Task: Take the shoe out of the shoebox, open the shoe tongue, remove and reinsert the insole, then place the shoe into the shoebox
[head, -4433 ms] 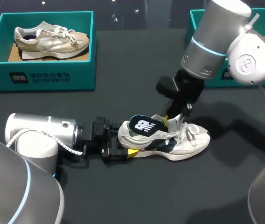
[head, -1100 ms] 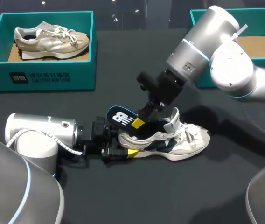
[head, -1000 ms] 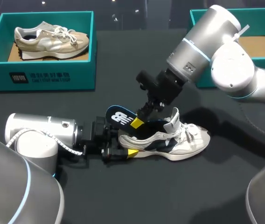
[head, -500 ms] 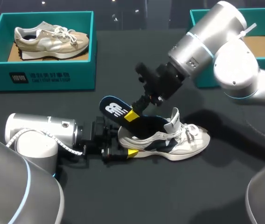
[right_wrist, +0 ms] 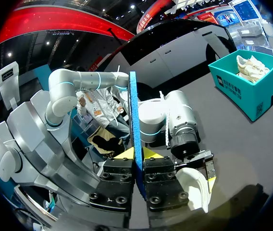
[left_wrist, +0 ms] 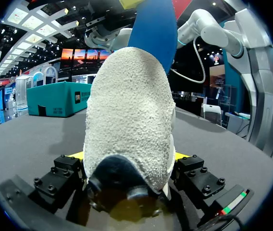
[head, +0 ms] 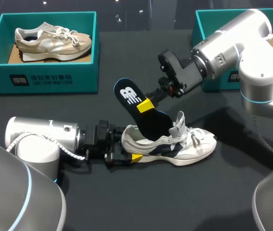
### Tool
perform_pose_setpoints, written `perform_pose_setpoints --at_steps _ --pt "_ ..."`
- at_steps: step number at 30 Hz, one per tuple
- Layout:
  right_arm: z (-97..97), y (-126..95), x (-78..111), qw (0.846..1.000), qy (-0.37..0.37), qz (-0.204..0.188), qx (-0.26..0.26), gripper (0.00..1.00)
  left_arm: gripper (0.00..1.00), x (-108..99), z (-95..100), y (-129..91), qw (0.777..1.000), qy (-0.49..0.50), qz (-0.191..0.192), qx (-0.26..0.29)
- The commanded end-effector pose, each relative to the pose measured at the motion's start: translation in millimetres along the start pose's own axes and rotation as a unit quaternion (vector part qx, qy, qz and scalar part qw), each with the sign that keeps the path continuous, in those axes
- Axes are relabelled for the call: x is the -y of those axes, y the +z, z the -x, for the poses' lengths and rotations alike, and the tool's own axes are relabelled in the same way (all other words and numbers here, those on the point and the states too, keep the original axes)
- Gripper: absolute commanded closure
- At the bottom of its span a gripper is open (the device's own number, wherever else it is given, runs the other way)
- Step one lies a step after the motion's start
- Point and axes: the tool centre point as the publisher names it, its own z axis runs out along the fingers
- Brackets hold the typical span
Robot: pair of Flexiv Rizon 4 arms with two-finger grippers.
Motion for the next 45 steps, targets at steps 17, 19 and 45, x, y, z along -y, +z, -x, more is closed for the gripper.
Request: perform_pose_setpoints --at_steps 17,19,45 --pt "-71.1 -57 -44.2 0.989 0.060 0.131 0.028 1.00 1.00 -7 0.5 2 1.000 0.000 0.000 0.001" --pt "-71.1 -57 -44.2 0.989 0.060 0.131 0.028 1.00 1.00 -7 0.5 2 1.000 0.000 0.000 0.001" --pt "-141.2 -77 -25.3 0.947 0.035 0.263 0.181 1.00 1.00 -7 0.5 2 1.000 0.000 0.000 0.001"
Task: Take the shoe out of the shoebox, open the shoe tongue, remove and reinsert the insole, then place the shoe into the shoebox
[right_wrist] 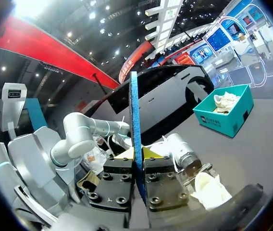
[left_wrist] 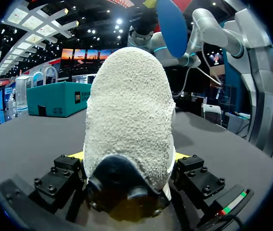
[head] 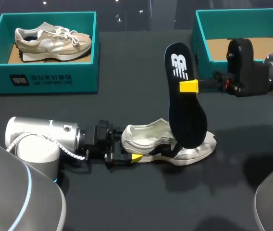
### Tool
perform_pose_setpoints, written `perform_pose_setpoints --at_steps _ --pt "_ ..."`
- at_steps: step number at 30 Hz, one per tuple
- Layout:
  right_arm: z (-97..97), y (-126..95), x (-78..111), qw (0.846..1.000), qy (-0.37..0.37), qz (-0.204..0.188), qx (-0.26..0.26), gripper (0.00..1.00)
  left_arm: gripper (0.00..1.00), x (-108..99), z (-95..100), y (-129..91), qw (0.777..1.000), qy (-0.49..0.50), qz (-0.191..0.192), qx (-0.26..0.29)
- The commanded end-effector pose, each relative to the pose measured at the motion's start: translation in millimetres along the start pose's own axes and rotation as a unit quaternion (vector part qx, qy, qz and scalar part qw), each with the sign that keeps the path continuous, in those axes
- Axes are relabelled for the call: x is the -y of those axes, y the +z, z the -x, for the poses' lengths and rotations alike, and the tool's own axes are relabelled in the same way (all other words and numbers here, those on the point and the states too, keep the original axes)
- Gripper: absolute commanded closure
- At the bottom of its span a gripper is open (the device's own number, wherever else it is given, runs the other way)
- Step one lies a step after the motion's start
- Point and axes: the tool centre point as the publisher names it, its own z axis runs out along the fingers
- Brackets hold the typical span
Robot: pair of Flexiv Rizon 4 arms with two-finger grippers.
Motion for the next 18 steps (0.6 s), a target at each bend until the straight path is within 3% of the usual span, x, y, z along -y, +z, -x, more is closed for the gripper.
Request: perform_pose_setpoints --at_steps 1,9,18 --pt "-21.7 -2 16.5 0.995 -0.003 0.045 0.084 1.00 1.00 -6 0.5 2 1.000 0.000 0.000 0.001" --pt "-36.2 4 27.1 0.993 -0.015 0.055 0.107 1.00 1.00 -6 0.5 2 1.000 0.000 0.000 0.001" --pt "-36.2 4 27.1 0.993 -0.015 0.055 0.107 1.00 1.00 -6 0.5 2 1.000 0.000 0.000 0.001"
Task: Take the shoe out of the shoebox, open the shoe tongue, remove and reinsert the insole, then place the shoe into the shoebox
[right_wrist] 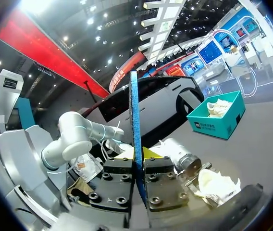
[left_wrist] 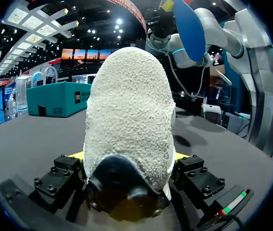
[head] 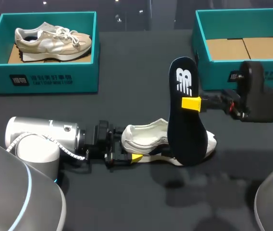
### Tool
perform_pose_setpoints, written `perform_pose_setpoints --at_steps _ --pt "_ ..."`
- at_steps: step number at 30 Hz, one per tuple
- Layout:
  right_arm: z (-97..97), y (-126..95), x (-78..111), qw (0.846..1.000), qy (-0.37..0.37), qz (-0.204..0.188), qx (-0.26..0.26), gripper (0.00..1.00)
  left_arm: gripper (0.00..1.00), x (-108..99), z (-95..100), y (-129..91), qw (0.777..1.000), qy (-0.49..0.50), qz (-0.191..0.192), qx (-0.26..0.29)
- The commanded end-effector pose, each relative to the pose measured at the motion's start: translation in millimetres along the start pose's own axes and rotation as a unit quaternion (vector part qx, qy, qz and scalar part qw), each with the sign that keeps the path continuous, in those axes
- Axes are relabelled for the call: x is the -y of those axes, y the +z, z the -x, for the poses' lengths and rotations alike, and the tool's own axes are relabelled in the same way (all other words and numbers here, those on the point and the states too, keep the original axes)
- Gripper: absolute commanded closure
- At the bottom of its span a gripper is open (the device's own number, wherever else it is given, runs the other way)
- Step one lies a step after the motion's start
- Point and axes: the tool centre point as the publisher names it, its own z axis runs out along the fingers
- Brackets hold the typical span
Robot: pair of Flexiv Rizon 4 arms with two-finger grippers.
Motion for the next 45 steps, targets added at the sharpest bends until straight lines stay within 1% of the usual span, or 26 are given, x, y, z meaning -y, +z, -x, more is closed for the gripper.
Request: perform_pose_setpoints --at_steps 1,3,4,5,6,7,9,13,17,19,21,22,37,39,40,41,42,43,44,45 --pt "-5.7 0 3.4 0.999 0.000 0.004 0.050 1.00 1.00 -5 0.1 4 1.000 0.001 0.004 -0.005" --pt "-5.7 0 3.4 0.999 0.000 0.004 0.050 1.00 1.00 -4 0.3 5 1.000 -0.002 0.006 -0.002" --pt "-5.7 0 3.4 0.999 0.000 0.004 0.050 1.00 0.96 -4 0.0 5 1.000 0.001 0.011 -0.003" --pt "-5.7 0 3.4 0.999 0.000 0.004 0.050 1.00 0.28 -4 -0.9 5 1.000 -0.006 0.012 -0.003" --pt "-5.7 0 3.4 0.999 0.000 0.004 0.050 1.00 0.00 -3 -1.5 4 1.000 -0.009 0.014 -0.006" --pt "-5.7 0 3.4 0.999 0.000 0.004 0.050 1.00 0.00 -3 -2.2 3 1.000 -0.006 0.020 -0.001" --pt "-5.7 0 3.4 0.999 0.000 0.004 0.050 1.00 0.00 -1 -3.4 -1 1.000 -0.014 0.024 -0.009" --pt "-5.7 0 3.4 0.999 0.000 0.004 0.050 1.00 0.00 2 -4.8 -12 0.999 -0.020 0.049 -0.005" --pt "-5.7 0 3.4 0.999 0.000 0.004 0.050 1.00 0.00 0 -7.2 -24 0.994 -0.022 0.105 -0.001" --pt "-5.7 0 3.4 0.999 0.000 0.004 0.050 1.00 0.00 -1 -7.6 -30 0.991 -0.041 0.130 -0.001" --pt "-5.7 0 3.4 0.999 0.000 0.004 0.050 1.00 0.00 2 -11.5 -39 0.984 -0.057 0.169 -0.013" --pt "-5.7 0 3.4 0.999 0.000 0.004 0.050 1.00 0.00 8 -14.0 -46 0.982 -0.049 0.183 -0.018" --pt "-5.7 0 3.4 0.999 0.000 0.004 0.050 1.00 0.00 8 -14.0 -46 0.982 -0.049 0.183 -0.018" --pt "-5.7 0 3.4 0.999 0.000 0.004 0.050 1.00 0.00 11 -14.4 -51 0.975 -0.058 0.216 0.005" --pt "-5.7 0 3.4 0.999 0.000 0.004 0.050 1.00 0.00 13 -14.1 -53 0.970 -0.072 0.230 0.000" --pt "-5.7 0 3.4 0.999 0.000 0.004 0.050 1.00 0.00 16 -13.3 -58 0.969 -0.081 0.233 0.008" --pt "-5.7 0 3.4 0.999 0.000 0.004 0.050 1.00 0.00 19 -12.6 -62 0.961 -0.100 0.256 0.014" --pt "-5.7 0 3.4 0.999 0.000 0.004 0.050 1.00 0.00 23 -11.2 -67 0.949 -0.128 0.288 0.021" --pt "-5.7 0 3.4 0.999 0.000 0.004 0.050 1.00 0.00 28 -11.7 -73 0.939 -0.136 0.315 0.023" --pt "-5.7 0 3.4 0.999 0.000 0.004 0.050 1.00 0.00 36 -17.2 -79 0.934 -0.134 0.331 0.023"
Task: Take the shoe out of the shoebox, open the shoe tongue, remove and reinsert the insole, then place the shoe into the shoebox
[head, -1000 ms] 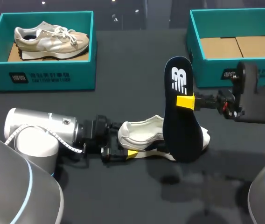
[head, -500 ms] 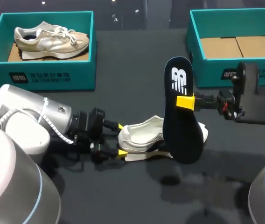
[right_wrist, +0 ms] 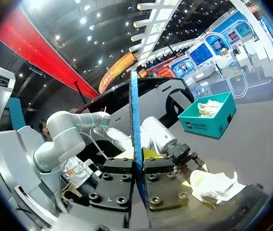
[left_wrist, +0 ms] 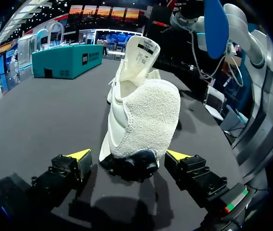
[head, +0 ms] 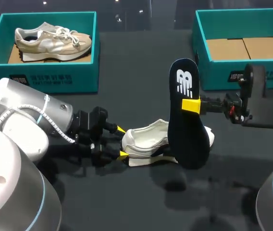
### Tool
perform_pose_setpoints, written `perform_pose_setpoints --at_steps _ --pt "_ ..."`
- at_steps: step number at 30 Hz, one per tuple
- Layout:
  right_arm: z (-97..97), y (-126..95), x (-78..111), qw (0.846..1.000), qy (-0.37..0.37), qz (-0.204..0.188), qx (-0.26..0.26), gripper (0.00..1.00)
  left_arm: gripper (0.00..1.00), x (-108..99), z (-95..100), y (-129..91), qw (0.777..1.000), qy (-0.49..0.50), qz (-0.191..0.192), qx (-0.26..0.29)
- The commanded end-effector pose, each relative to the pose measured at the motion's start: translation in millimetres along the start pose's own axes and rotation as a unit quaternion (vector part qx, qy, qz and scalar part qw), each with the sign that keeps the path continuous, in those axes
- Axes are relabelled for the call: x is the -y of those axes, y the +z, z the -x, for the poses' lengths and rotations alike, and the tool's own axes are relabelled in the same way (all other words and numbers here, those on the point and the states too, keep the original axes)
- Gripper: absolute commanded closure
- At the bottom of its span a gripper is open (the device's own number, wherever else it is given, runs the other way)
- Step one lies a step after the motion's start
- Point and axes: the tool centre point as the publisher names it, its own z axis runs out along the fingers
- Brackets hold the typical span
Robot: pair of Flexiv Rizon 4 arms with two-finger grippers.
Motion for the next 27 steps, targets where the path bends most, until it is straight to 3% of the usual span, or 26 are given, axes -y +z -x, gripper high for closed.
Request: perform_pose_setpoints --at_steps 1,13,21,27 --pt "-2.7 -1 1.4 1.000 0.000 0.001 0.003 1.00 0.00 19 -20.7 -39 0.989 -0.049 0.140 0.021" --pt "-2.7 -1 1.4 1.000 0.000 0.001 0.003 1.00 0.00 19 -20.7 -39 0.989 -0.049 0.140 0.021" --pt "-2.7 -1 1.4 1.000 0.000 0.001 0.003 1.00 0.00 45 -37.5 -39 0.963 -0.071 0.258 -0.004" --pt "-2.7 -1 1.4 1.000 0.000 0.001 0.003 1.00 0.00 60 -42.9 -44 0.941 -0.080 0.326 0.035"
